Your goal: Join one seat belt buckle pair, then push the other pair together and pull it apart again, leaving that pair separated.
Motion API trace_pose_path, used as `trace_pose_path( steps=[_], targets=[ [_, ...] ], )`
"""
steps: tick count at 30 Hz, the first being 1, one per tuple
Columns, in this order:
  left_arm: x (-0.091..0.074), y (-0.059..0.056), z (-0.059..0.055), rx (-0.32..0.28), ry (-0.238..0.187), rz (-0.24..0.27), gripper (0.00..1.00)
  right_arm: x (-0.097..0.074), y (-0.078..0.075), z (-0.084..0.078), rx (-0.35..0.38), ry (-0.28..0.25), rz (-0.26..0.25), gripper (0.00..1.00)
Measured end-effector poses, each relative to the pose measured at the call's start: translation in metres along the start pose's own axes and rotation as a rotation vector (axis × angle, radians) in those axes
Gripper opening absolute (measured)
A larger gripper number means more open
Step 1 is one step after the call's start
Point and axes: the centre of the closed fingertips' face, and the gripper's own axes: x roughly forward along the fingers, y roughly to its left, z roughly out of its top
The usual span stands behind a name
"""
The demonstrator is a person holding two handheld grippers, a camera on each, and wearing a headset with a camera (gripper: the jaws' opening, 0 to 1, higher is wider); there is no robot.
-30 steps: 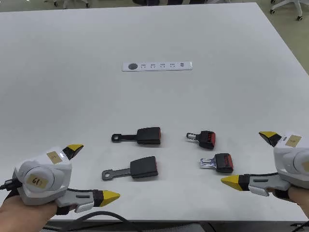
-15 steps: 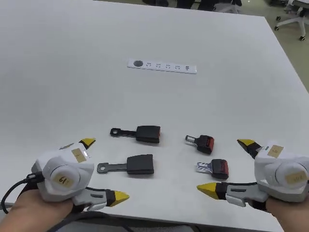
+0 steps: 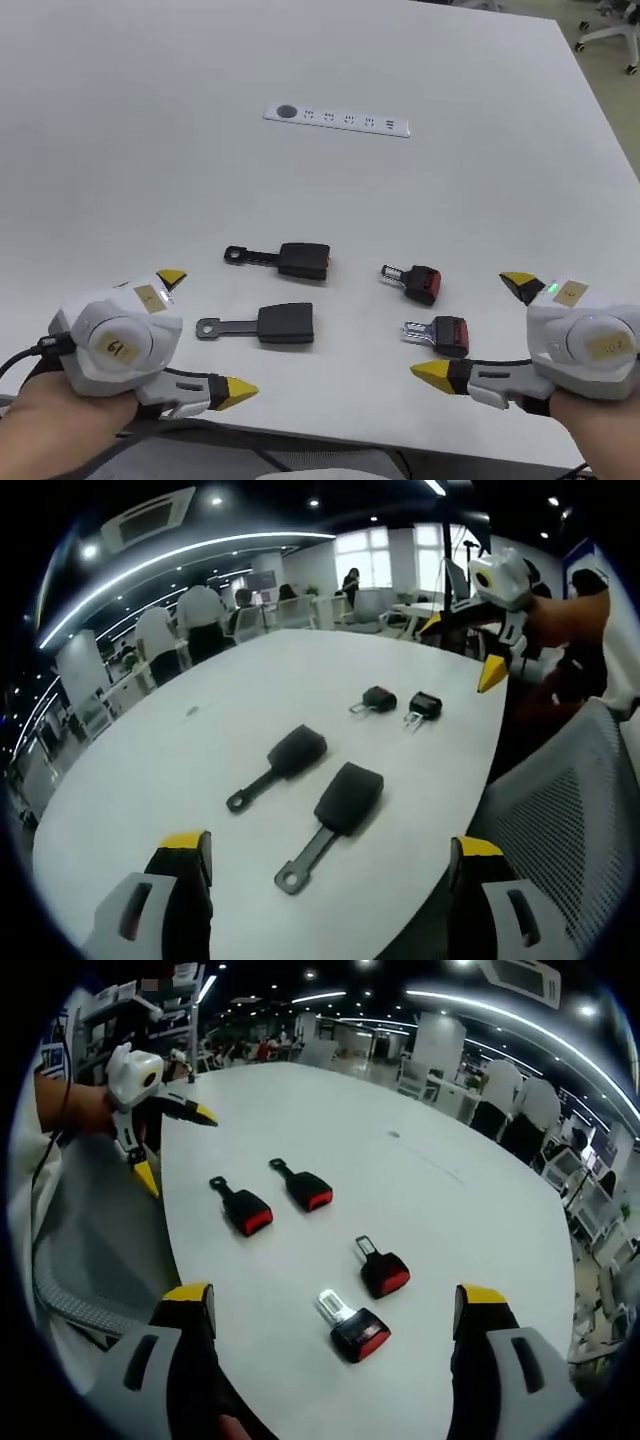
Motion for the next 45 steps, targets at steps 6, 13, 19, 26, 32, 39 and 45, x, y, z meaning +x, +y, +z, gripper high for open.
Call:
trace_pose_path(
  steps=[6,13,19,26,32,39,45],
  targets=[
    [0.0,0.002,0.0,-0.03,0.011,0.0,1.0,0.002,0.001,0.002,-0.024,-0.001,0.022,0.96],
    [-0.003,0.004,-0.002,-0.049,0.043,0.002,0.99,0.0,0.0,0.002,-0.03,-0.013,0.022,0.96],
    [-0.003,0.011,-0.001,-0.03,0.047,0.002,1.0,-0.002,0.001,-0.006,-0.06,0.032,0.038,0.89],
    [-0.002,0.01,0.003,-0.003,0.042,-0.019,1.0,-0.003,0.002,-0.003,-0.059,0.027,0.024,0.89],
    [-0.003,0.007,0.004,0.023,0.053,-0.043,0.89,-0.004,0.004,-0.003,-0.08,0.033,0.046,0.8],
    [-0.003,-0.005,0.014,0.061,0.018,-0.081,0.89,-0.005,0.01,0.003,-0.143,0.01,0.089,0.68],
    [0.004,-0.013,0.009,0.104,0.036,-0.148,0.76,-0.001,0.01,0.003,-0.175,0.008,0.103,0.58]
  ],
)
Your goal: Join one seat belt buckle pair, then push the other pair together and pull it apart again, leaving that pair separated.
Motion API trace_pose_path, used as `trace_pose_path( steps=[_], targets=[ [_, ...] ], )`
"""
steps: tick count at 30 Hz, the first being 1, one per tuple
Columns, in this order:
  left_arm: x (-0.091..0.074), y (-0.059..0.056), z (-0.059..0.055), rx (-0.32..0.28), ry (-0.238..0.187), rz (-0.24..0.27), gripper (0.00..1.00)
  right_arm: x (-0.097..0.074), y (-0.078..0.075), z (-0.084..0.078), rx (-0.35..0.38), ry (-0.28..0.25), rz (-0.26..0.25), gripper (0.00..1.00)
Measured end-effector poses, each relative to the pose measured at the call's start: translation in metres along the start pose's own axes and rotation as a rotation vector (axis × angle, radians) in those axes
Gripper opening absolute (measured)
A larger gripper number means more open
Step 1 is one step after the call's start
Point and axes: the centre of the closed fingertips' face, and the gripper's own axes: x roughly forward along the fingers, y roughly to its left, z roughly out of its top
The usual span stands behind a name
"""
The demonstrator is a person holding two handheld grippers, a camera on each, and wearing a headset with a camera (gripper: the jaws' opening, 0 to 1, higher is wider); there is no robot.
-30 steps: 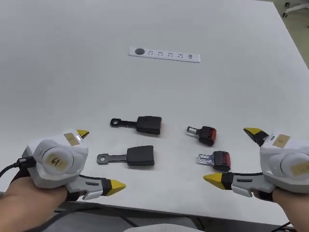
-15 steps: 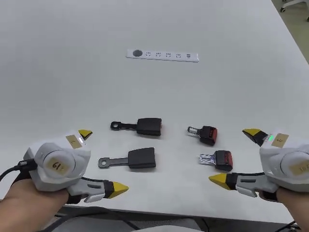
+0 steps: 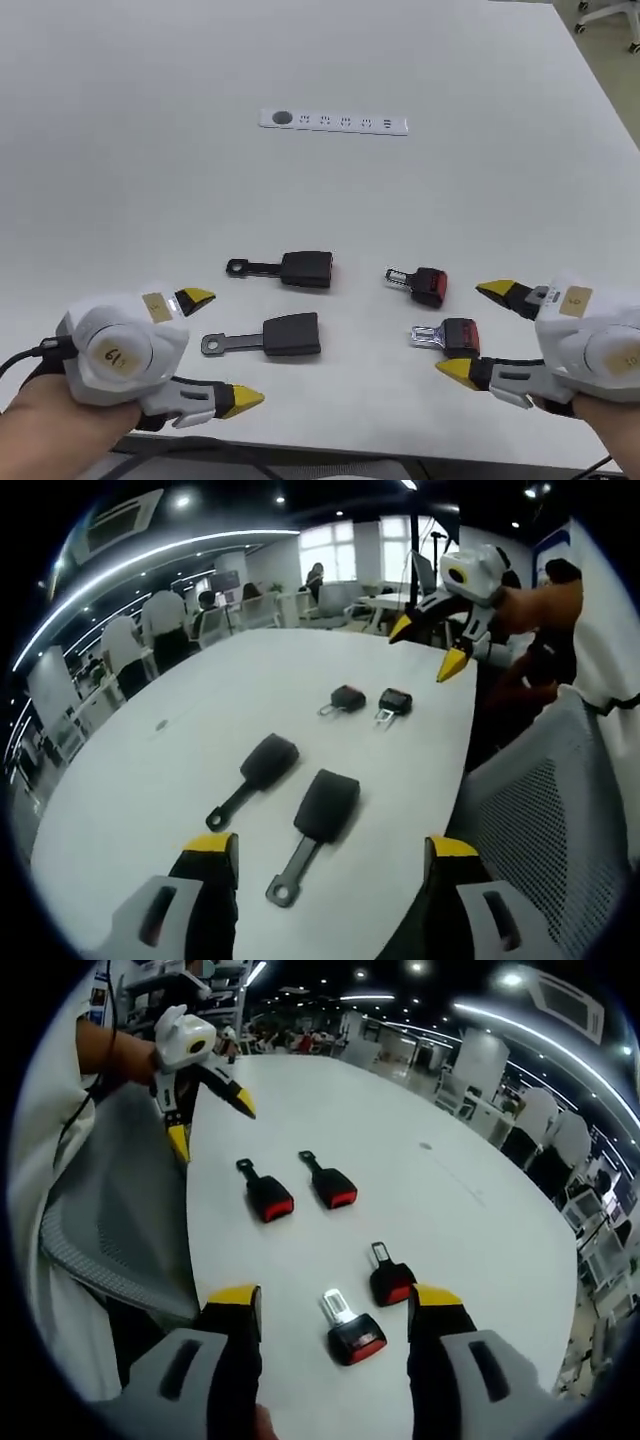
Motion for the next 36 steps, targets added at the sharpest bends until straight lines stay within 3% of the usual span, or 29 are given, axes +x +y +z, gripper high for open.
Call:
trace_pose_path(
  steps=[3,6,9,10,11,14,17,24,28,31,36],
  targets=[
    [0.008,0.001,-0.003,0.012,0.027,-0.023,0.66,0.008,0.0,-0.006,-0.021,0.012,0.023,0.55],
    [0.016,0.007,-0.012,-0.027,0.078,-0.032,0.56,0.015,-0.001,-0.018,-0.043,0.054,0.055,0.5],
    [0.023,0.013,-0.01,-0.02,0.064,-0.028,0.57,0.02,-0.006,-0.027,-0.047,0.086,0.049,0.48],
    [0.026,0.02,-0.014,-0.007,0.065,-0.038,0.56,0.023,0.0,-0.034,-0.062,0.111,0.11,0.43],
    [0.028,0.021,-0.014,0.007,0.07,-0.044,0.56,0.023,0.002,-0.036,-0.059,0.121,0.125,0.39],
    [0.035,0.017,-0.007,0.049,0.099,-0.062,0.55,0.033,-0.001,-0.045,-0.089,0.14,0.134,0.38],
    [0.047,0.017,-0.013,0.102,0.123,-0.083,0.54,0.039,-0.004,-0.049,-0.095,0.152,0.15,0.38],
    [0.066,0.01,-0.021,0.156,0.178,-0.169,0.46,0.049,-0.01,-0.063,-0.095,0.201,0.174,0.41],
    [0.073,0.013,-0.02,0.193,0.202,-0.182,0.45,0.052,-0.014,-0.069,-0.12,0.217,0.184,0.4],
    [0.078,0.014,-0.018,0.261,0.208,-0.203,0.42,0.055,-0.016,-0.074,-0.109,0.226,0.207,0.37],
    [0.087,0.014,-0.017,0.262,0.223,-0.232,0.41,0.061,-0.02,-0.081,-0.106,0.249,0.232,0.36]
  ],
)
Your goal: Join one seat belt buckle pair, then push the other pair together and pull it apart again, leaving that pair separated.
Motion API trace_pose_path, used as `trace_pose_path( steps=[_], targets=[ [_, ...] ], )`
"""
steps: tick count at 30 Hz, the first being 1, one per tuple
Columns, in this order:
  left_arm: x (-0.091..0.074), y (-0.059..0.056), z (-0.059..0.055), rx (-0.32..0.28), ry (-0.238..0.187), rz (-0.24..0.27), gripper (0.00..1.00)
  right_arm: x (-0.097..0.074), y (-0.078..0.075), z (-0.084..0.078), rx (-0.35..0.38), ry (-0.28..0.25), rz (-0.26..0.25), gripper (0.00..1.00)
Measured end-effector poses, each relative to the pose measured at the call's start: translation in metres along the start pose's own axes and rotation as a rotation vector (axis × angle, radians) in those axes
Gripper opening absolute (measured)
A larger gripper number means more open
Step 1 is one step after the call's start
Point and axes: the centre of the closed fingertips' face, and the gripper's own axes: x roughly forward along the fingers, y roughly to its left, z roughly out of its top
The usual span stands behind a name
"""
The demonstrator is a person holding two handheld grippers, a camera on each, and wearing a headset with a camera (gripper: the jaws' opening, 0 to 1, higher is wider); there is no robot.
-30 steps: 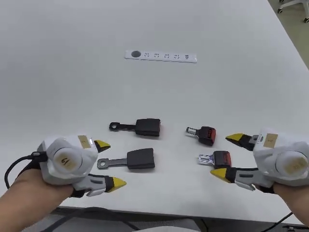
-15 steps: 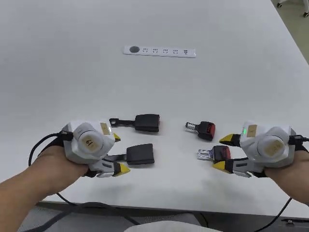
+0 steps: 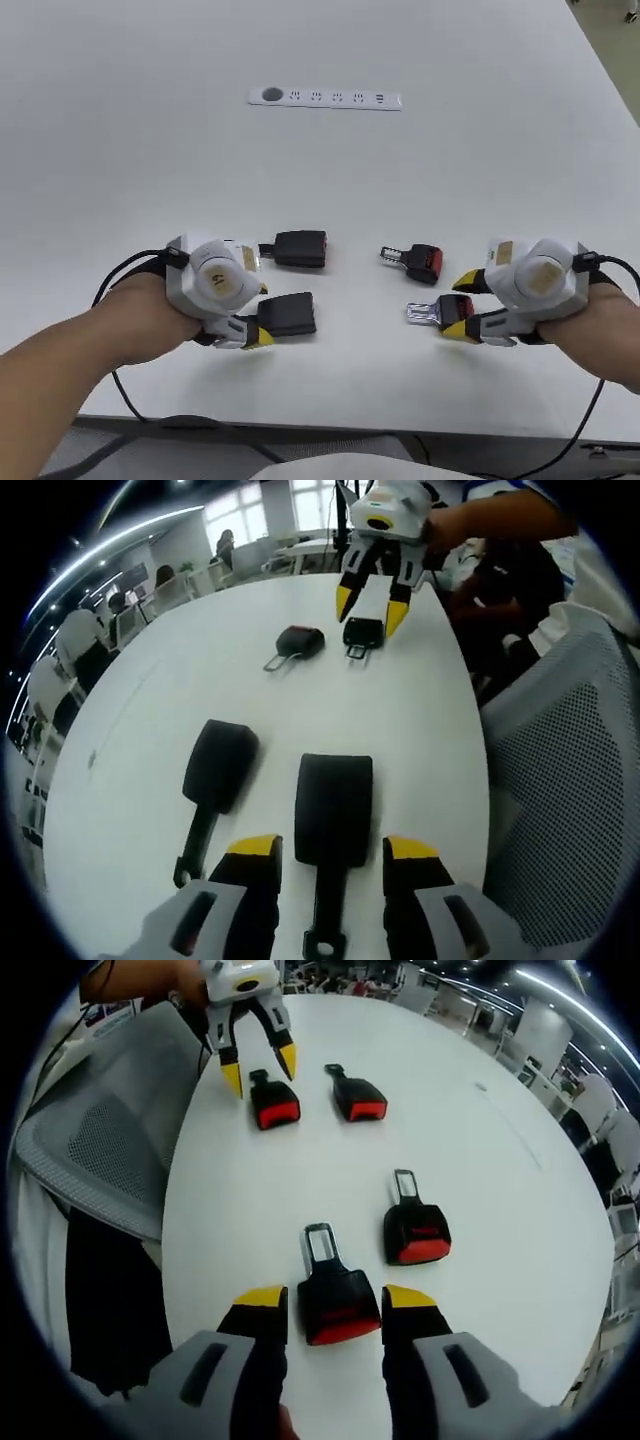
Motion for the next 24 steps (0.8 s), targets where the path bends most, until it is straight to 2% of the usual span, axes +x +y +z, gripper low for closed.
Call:
trace_pose_path(
  steps=[4,9,12,14,15,16,17,18,22,24],
  targets=[
    [0.006,0.001,0.003,0.025,0.016,-0.016,0.41,0.005,0.001,-0.006,-0.01,0.018,0.053,0.34],
    [0.012,-0.001,0.003,0.07,0.04,-0.043,0.39,0.005,0.0,-0.007,-0.026,0.021,0.066,0.33],
    [0.016,-0.003,0.004,0.097,0.052,-0.071,0.36,0.009,-0.001,-0.013,-0.037,0.032,0.082,0.33],
    [0.019,-0.005,0.006,0.108,0.048,-0.09,0.36,0.009,-0.001,-0.014,-0.046,0.033,0.09,0.34],
    [0.02,-0.007,0.006,0.135,0.057,-0.101,0.35,0.008,-0.002,-0.013,-0.047,0.032,0.092,0.33],
    [0.02,-0.008,0.003,0.193,0.087,-0.112,0.35,0.009,-0.001,-0.013,-0.048,0.033,0.097,0.33],
    [0.022,-0.011,0.006,0.223,0.076,-0.125,0.36,0.009,0.0,-0.013,-0.052,0.037,0.103,0.33],
    [0.02,-0.008,0.004,0.192,0.094,-0.111,0.35,0.01,0.0,-0.014,-0.055,0.04,0.107,0.33],
    [0.022,-0.01,0.006,0.245,0.103,-0.131,0.35,0.014,0.0,-0.016,-0.089,0.055,0.122,0.34],
    [0.022,-0.011,0.006,0.247,0.107,-0.14,0.34,0.017,0.001,-0.018,-0.105,0.065,0.127,0.34]
  ],
)
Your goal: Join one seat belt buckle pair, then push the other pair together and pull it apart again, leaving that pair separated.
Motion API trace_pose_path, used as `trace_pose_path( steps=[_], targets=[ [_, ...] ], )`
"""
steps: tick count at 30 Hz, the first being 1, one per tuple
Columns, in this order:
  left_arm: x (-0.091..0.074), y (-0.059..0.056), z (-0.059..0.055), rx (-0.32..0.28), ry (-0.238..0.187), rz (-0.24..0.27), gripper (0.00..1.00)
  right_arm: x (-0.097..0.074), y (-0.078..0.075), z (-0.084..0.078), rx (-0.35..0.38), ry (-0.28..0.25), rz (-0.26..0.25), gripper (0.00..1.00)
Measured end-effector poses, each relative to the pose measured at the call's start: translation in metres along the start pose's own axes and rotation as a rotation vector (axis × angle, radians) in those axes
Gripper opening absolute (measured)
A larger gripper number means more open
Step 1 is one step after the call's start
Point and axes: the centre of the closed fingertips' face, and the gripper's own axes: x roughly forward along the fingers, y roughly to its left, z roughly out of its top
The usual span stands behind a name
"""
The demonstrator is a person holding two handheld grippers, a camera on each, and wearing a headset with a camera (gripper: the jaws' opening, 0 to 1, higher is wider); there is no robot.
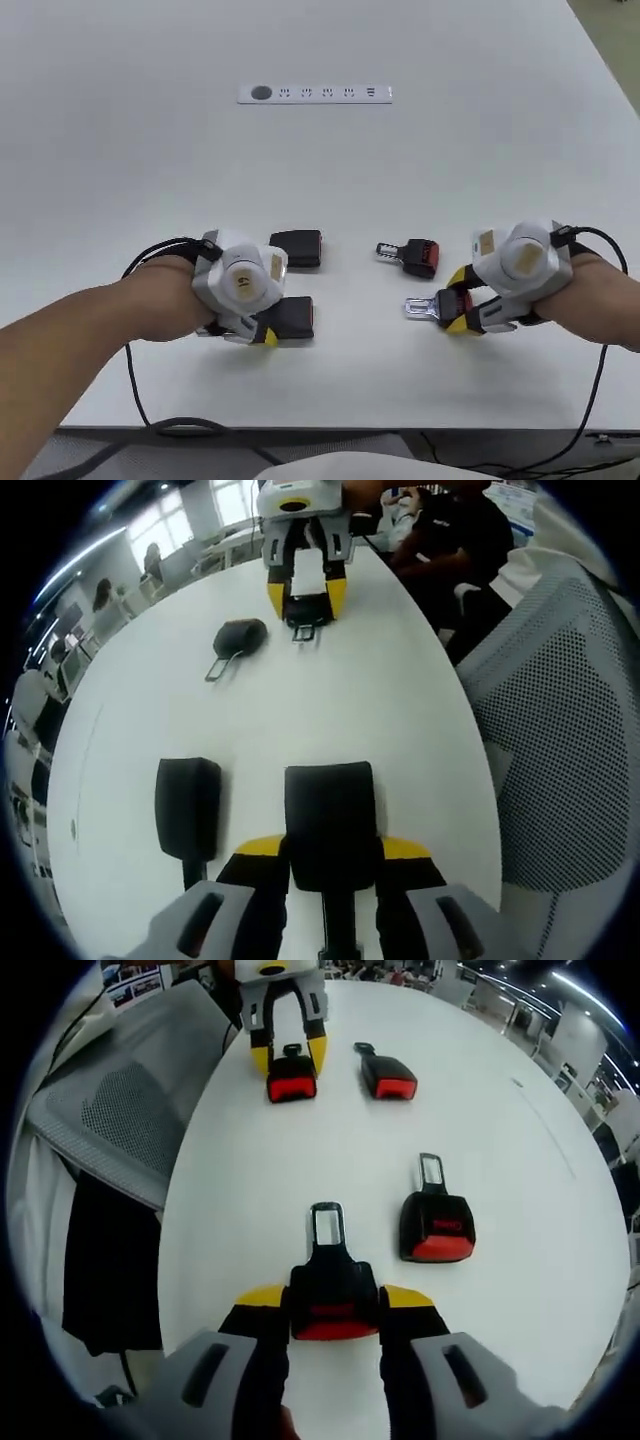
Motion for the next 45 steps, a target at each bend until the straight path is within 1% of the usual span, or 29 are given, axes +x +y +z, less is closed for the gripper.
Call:
trace_pose_path(
  steps=[1,2,4,6,8,12,13,14,16,20,23,24,27,29,31,33,35,37,39,43,45],
  targets=[
    [0.0,0.001,0.0,-0.002,0.001,-0.003,0.34,0.0,0.0,0.001,0.0,-0.005,0.003,0.34],
    [0.001,0.001,-0.001,-0.004,0.004,-0.006,0.34,0.001,-0.002,0.0,0.027,-0.007,0.007,0.34],
    [0.002,0.001,-0.001,0.001,0.01,-0.01,0.34,0.001,0.0,0.001,0.027,-0.012,0.01,0.34],
    [0.002,0.0,-0.001,0.012,0.015,-0.013,0.34,0.002,0.001,0.002,0.029,-0.006,0.008,0.34],
    [0.002,-0.001,0.0,0.002,0.005,-0.015,0.34,0.002,0.001,0.004,0.028,0.009,0.004,0.34],
    [0.0,-0.001,0.001,-0.022,-0.025,-0.025,0.34,0.003,0.0,0.003,0.027,0.013,0.004,0.34],
    [0.0,-0.001,0.002,-0.029,-0.03,-0.027,0.34,0.002,0.001,0.004,0.037,0.01,0.001,0.34],
    [0.0,-0.001,0.002,-0.031,-0.03,-0.03,0.34,0.003,0.003,0.006,0.023,0.002,0.002,0.34],
    [0.0,-0.002,0.003,-0.026,-0.022,-0.033,0.34,0.005,0.006,0.009,0.033,-0.014,-0.001,0.33],
    [0.0,-0.002,0.003,-0.03,-0.012,-0.039,0.34,0.008,0.011,0.016,0.036,-0.021,-0.002,0.33],
    [0.001,-0.002,0.001,-0.033,-0.011,-0.039,0.34,0.008,0.013,0.021,0.076,-0.044,-0.008,0.33],
    [0.001,-0.002,0.001,-0.032,-0.007,-0.039,0.33,0.009,0.015,0.024,0.078,-0.046,-0.007,0.33],
    [0.0,-0.001,0.001,-0.029,0.004,-0.037,0.33,0.013,0.022,0.032,0.055,-0.04,-0.002,0.33],
    [0.001,-0.001,0.0,-0.028,0.005,-0.037,0.33,0.017,0.027,0.04,0.045,-0.053,0.005,0.33],
    [0.002,0.0,-0.001,-0.032,0.0,-0.039,0.33,0.021,0.025,0.046,0.053,-0.066,0.002,0.33],
    [0.002,0.0,-0.002,-0.034,0.0,-0.04,0.33,0.024,0.029,0.055,0.059,-0.08,0.002,0.33],
    [0.003,0.001,-0.003,-0.032,0.005,-0.041,0.33,0.029,0.027,0.064,0.059,-0.09,0.0,0.33],
    [0.003,0.001,-0.003,-0.032,0.008,-0.041,0.33,0.034,0.033,0.075,0.046,-0.107,-0.004,0.33],
    [0.003,0.001,-0.005,-0.035,0.004,-0.041,0.33,0.038,0.035,0.084,0.043,-0.117,-0.005,0.33],
    [0.004,0.001,-0.005,-0.038,-0.006,-0.041,0.33,0.045,0.04,0.101,0.028,-0.125,-0.001,0.33],
    [0.004,0.001,-0.004,-0.037,-0.001,-0.042,0.33,0.048,0.037,0.105,0.023,-0.115,-0.011,0.33]
  ],
)
